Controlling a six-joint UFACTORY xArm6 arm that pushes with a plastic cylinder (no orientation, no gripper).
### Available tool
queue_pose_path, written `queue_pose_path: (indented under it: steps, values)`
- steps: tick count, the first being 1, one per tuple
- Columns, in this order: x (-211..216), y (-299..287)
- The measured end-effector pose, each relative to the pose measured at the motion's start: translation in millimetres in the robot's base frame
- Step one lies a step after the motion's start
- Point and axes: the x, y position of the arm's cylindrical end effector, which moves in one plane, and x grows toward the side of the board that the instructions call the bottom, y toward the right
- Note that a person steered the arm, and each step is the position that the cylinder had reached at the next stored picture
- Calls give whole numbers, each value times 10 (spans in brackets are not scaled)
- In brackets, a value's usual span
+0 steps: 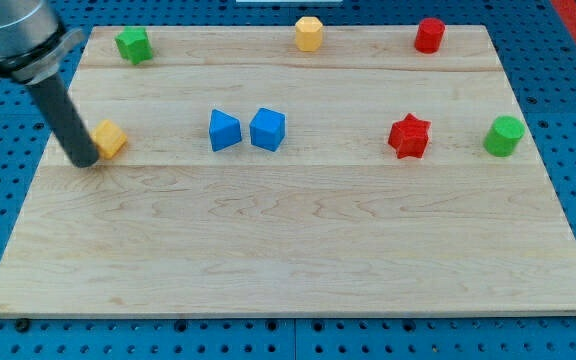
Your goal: Push blue blocks towards center left of the board
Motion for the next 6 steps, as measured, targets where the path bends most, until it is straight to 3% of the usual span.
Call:
queue_pose_path:
  steps: [4, 6]
  values:
    - [-31, 300]
    - [391, 1331]
